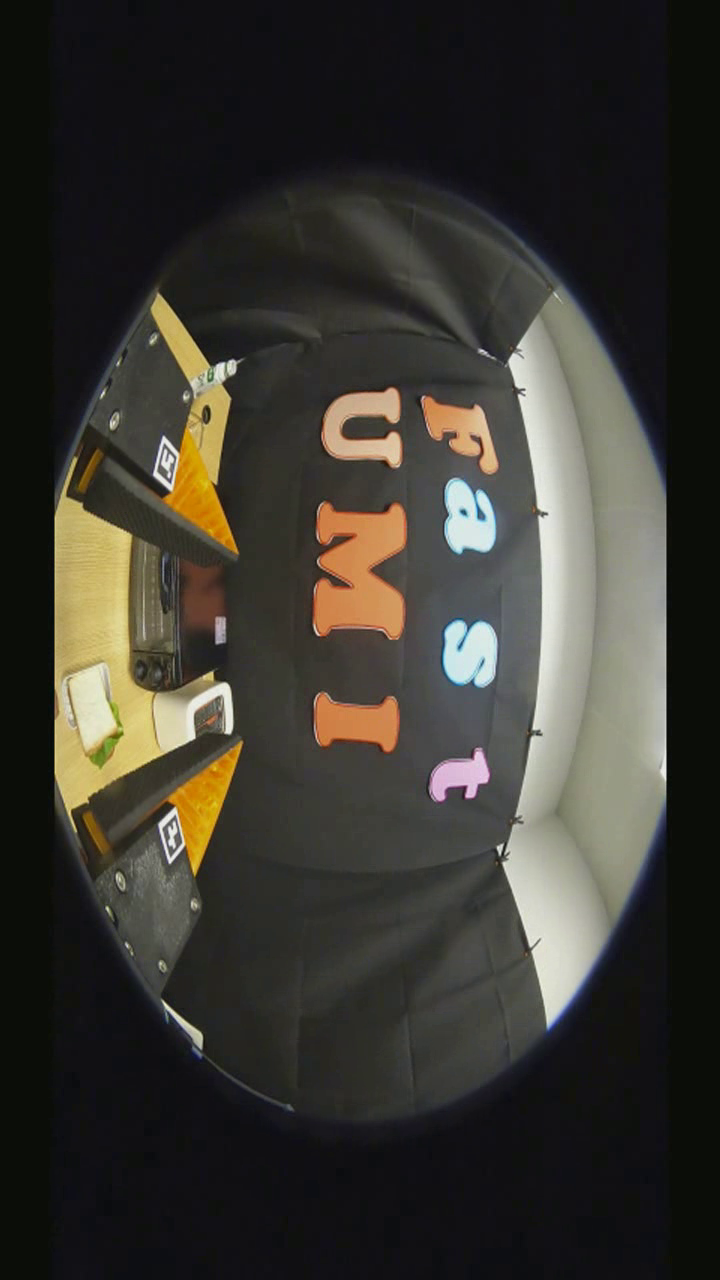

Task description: Open the toaster oven, put the food inside, and close the toaster oven door.

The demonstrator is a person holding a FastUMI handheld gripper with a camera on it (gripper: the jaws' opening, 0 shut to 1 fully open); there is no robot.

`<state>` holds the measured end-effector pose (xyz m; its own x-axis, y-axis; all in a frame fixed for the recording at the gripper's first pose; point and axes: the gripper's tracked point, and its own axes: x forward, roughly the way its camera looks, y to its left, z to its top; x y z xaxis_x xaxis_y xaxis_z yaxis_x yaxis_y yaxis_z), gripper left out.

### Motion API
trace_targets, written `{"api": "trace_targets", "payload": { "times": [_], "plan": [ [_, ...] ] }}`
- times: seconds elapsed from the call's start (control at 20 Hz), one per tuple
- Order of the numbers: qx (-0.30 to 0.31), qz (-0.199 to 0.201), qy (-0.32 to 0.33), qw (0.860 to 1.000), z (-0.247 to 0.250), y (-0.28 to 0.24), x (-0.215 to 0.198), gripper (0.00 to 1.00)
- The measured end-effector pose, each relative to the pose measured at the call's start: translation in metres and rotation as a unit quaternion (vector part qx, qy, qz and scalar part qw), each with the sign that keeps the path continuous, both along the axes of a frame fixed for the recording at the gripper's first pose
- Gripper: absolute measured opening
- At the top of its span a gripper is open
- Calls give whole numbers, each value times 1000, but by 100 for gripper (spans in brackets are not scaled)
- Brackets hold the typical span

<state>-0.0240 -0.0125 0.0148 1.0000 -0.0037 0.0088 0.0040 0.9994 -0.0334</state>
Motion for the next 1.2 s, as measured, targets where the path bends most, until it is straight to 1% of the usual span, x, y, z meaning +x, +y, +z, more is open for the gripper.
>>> {"api": "trace_targets", "payload": {
  "times": [0.35, 0.55, 0.9, 1.2],
  "plan": [
    [14, -4, 6, 1000, -2, -5, -2, 99],
    [5, -9, 6, 1000, -1, -6, -3, 99],
    [7, 3, 7, 1000, 2, 6, 0, 99],
    [-8, 24, 2, 1000, -5, 36, 17, 99]
  ]
}}
